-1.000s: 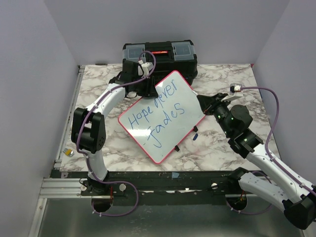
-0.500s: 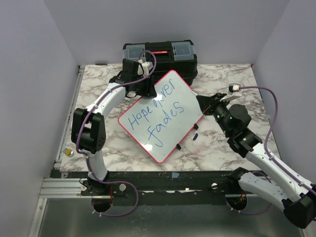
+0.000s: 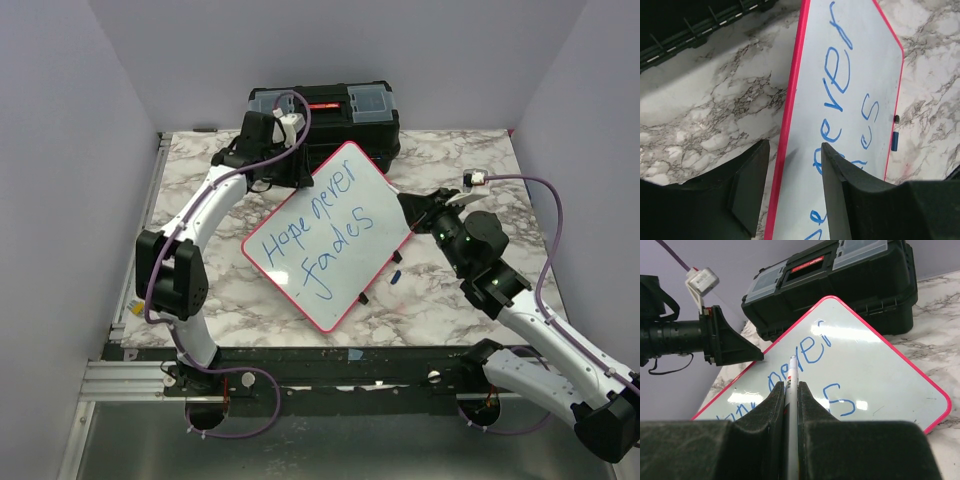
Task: Write a sentence on the whiteboard
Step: Put down the whiteboard on the whiteboard stand, then pick up the pen cap from the center of the board.
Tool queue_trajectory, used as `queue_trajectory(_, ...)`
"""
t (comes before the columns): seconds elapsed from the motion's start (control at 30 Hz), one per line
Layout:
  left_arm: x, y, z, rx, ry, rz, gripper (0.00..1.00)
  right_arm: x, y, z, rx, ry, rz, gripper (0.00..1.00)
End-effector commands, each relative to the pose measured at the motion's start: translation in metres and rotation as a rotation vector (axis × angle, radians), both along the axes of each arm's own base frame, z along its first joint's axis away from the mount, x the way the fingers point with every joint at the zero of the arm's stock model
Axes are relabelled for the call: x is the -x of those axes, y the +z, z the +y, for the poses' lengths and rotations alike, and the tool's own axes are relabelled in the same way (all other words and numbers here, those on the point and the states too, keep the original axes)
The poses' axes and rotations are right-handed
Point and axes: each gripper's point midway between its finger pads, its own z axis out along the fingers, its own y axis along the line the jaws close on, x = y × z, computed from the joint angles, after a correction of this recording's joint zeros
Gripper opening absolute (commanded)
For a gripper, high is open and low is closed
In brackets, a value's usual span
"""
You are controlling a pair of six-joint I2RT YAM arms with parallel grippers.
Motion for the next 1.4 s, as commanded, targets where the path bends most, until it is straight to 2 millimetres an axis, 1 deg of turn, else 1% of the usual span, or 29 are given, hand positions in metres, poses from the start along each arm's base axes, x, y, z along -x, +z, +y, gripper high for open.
queue_trajectory(0.0, 0.006, 0.051, 0.001, 0.037, -0.005, -0.090, 0.47, 0.000, -0.008, -0.001, 0.015, -0.006, 0.019, 0.01)
queue_trajectory(0.07, 0.008, 0.063, 0.005, 0.037, 0.019, -0.118, 0.47, 0.000, -0.006, -0.001, 0.016, -0.008, 0.014, 0.01)
queue_trajectory(0.13, 0.006, 0.075, 0.017, 0.001, 0.083, -0.169, 0.47, 0.000, -0.006, -0.002, 0.019, -0.011, 0.012, 0.01)
queue_trajectory(0.17, 0.004, 0.084, 0.022, -0.020, 0.115, -0.212, 0.53, 0.000, -0.008, -0.002, 0.021, -0.011, 0.016, 0.01)
queue_trajectory(0.2, 0.005, 0.095, 0.027, -0.034, 0.136, -0.269, 0.91, 0.000, -0.008, -0.002, 0.022, -0.010, 0.017, 0.01)
queue_trajectory(0.23, 0.005, 0.104, 0.028, -0.029, 0.130, -0.333, 0.98, -0.001, -0.008, -0.002, 0.022, -0.010, 0.017, 0.01)
queue_trajectory(0.27, 0.008, 0.115, 0.030, -0.014, 0.133, -0.399, 0.98, -0.001, -0.009, -0.001, 0.023, -0.008, 0.018, 0.01)
queue_trajectory(0.33, 0.011, 0.125, 0.032, 0.040, 0.147, -0.452, 0.98, -0.001, -0.009, 0.000, 0.019, -0.005, 0.015, 0.01)
queue_trajectory(0.37, 0.013, 0.126, 0.030, 0.074, 0.136, -0.444, 0.99, -0.002, -0.008, 0.000, 0.018, -0.003, 0.014, 0.01)
queue_trajectory(0.43, 0.013, 0.124, 0.028, 0.129, 0.115, -0.393, 0.99, -0.001, -0.007, 0.001, 0.016, 0.002, 0.010, 0.01)
queue_trajectory(0.47, 0.010, 0.115, 0.030, 0.127, 0.131, -0.336, 0.99, -0.001, -0.006, 0.001, 0.015, 0.003, 0.008, 0.01)
queue_trajectory(0.57, 0.003, 0.101, 0.035, 0.147, 0.139, -0.252, 0.98, 0.001, -0.004, -0.001, 0.019, -0.001, 0.001, 0.01)
queue_trajectory(0.6, 0.003, 0.102, 0.035, 0.168, 0.146, -0.253, 0.99, 0.002, -0.003, -0.003, 0.023, -0.007, -0.001, 0.01)
queue_trajectory(0.63, 0.003, 0.101, 0.039, 0.161, 0.175, -0.264, 0.98, 0.003, -0.002, -0.005, 0.026, -0.012, -0.003, 0.01)
queue_trajectory(0.67, 0.003, 0.100, 0.043, 0.131, 0.210, -0.279, 0.99, 0.003, -0.002, -0.007, 0.029, -0.019, -0.004, 0.01)
queue_trajectory(0.77, 0.007, 0.104, 0.047, 0.073, 0.272, -0.361, 0.99, 0.005, -0.003, -0.010, 0.033, -0.030, -0.006, 0.01)
queue_trajectory(0.83, 0.001, 0.109, 0.048, 0.124, 0.303, -0.439, 0.98, 0.004, -0.005, -0.010, 0.035, -0.030, -0.003, 0.01)
queue_trajectory(0.87, 0.000, 0.100, 0.050, 0.155, 0.322, -0.431, 0.99, 0.004, -0.008, -0.009, 0.035, -0.030, 0.003, 0.01)
queue_trajectory(0.9, -0.002, 0.095, 0.049, 0.202, 0.320, -0.421, 0.98, 0.004, -0.009, -0.009, 0.034, -0.027, 0.005, 0.01)
queue_trajectory(0.93, 0.000, 0.091, 0.046, 0.250, 0.260, -0.402, 0.99, 0.004, -0.009, -0.008, 0.031, -0.025, 0.004, 0.01)
queue_trajectory(0.97, 0.006, 0.093, 0.039, 0.331, 0.186, -0.363, 0.99, 0.004, -0.008, -0.008, 0.030, -0.025, 0.003, 0.01)
queue_trajectory(1.0, 0.009, 0.092, 0.036, 0.381, 0.152, -0.330, 0.99, 0.005, -0.008, -0.009, 0.029, -0.027, 0.002, 0.01)
queue_trajectory(1.03, 0.010, 0.090, 0.035, 0.381, 0.158, -0.309, 0.98, 0.005, -0.007, -0.012, 0.030, -0.036, -0.001, 0.01)
queue_trajectory(1.07, 0.011, 0.089, 0.033, 0.344, 0.167, -0.313, 0.99, 0.005, -0.006, -0.013, 0.031, -0.044, -0.004, 0.01)
queue_trajectory(1.13, 0.015, 0.080, 0.027, 0.223, 0.192, -0.335, 0.98, 0.004, -0.004, -0.019, 0.034, -0.075, -0.004, 0.01)
queue_trajectory(1.17, 0.020, 0.079, 0.021, 0.188, 0.182, -0.352, 0.98, 0.002, -0.005, -0.022, 0.037, -0.096, 0.001, 0.01)
queue_trajectory(1.3, 0.040, 0.079, 0.004, 0.141, 0.133, -0.353, 0.86, -0.004, -0.002, -0.037, 0.044, -0.189, 0.022, 0.01)
queue_trajectory(1.37, 0.053, 0.075, -0.008, 0.119, 0.097, -0.336, 0.81, -0.006, 0.006, -0.045, 0.038, -0.238, 0.019, 0.01)
